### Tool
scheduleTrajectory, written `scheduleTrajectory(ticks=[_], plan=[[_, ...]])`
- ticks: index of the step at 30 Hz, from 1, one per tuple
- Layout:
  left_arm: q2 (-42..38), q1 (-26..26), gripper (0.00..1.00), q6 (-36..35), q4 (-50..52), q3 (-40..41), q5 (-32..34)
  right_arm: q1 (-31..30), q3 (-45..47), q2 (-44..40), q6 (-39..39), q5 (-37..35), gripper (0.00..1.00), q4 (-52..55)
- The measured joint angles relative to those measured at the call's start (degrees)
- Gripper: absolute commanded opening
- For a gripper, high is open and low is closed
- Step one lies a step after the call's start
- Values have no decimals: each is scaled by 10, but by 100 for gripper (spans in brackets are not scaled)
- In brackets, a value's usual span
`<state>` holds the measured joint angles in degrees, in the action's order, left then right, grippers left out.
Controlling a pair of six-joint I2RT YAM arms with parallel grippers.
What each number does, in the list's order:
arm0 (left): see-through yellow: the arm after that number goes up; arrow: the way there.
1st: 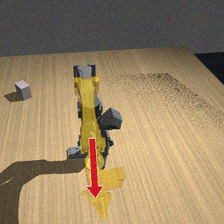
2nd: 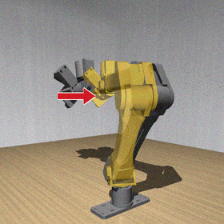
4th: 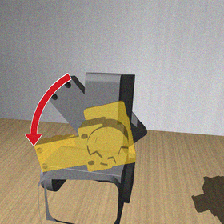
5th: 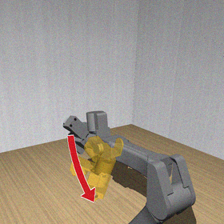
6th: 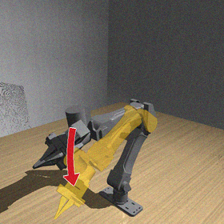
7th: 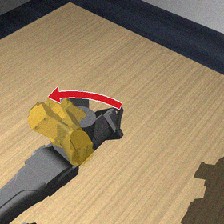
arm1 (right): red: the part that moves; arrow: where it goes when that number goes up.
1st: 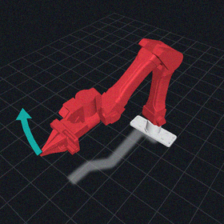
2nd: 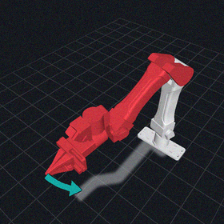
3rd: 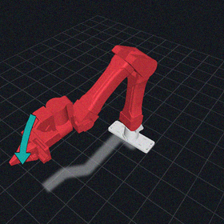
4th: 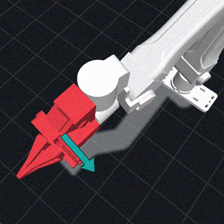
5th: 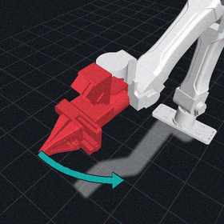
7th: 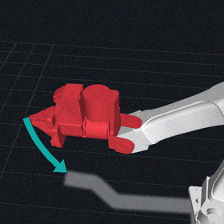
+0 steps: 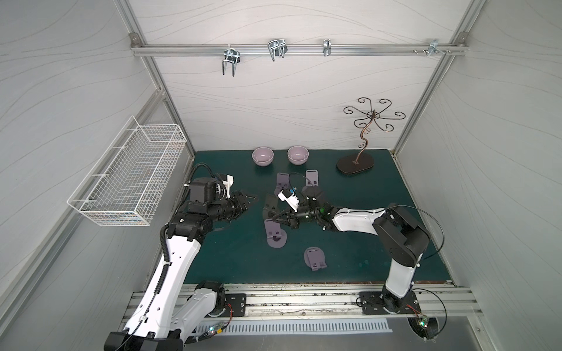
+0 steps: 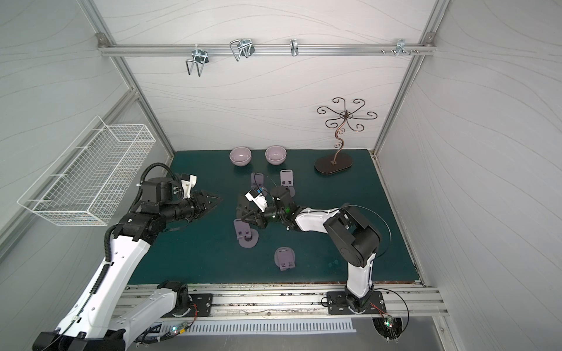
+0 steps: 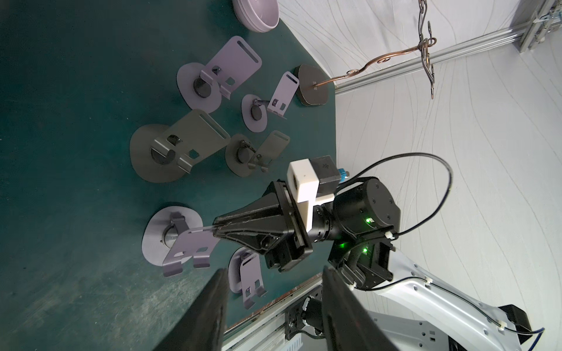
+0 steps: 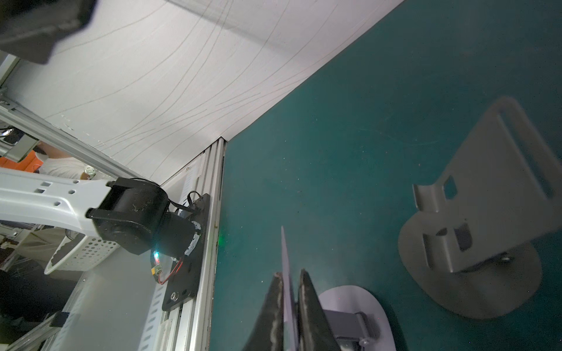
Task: Open the phone stand
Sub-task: Place the phone stand at the center of the board.
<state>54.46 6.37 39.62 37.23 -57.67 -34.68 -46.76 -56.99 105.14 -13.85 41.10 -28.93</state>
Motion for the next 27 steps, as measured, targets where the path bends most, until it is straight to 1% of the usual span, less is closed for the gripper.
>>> scheduleTrajectory(ticks=[2, 4, 7, 13, 16, 20, 21, 25, 27], plan=[[0, 0, 52, 0, -3, 4, -1, 0, -12, 0, 4, 3, 28, 12], [0, 0, 52, 0, -3, 5, -3, 0, -22, -3, 13, 3, 31, 25], [0, 0, 53, 0, -3, 6, -5, 0, -31, -19, 23, 1, 38, 57], [0, 0, 54, -1, -3, 6, -12, 8, -42, -79, 53, -15, 38, 117], [-6, 0, 54, -2, -4, 10, -13, 35, -31, -120, 52, -20, 38, 133], [-24, 0, 55, -1, -16, 28, -14, 99, 8, -210, 43, -38, 39, 180], [-26, 0, 56, -1, -19, 31, -15, 110, 20, -239, 42, -50, 41, 201], [-26, 0, 56, 0, -28, 40, -18, 109, 74, -355, 39, -82, 47, 283], [-26, 0, 57, -1, -29, 43, -18, 106, 111, -405, 27, -94, 48, 320]])
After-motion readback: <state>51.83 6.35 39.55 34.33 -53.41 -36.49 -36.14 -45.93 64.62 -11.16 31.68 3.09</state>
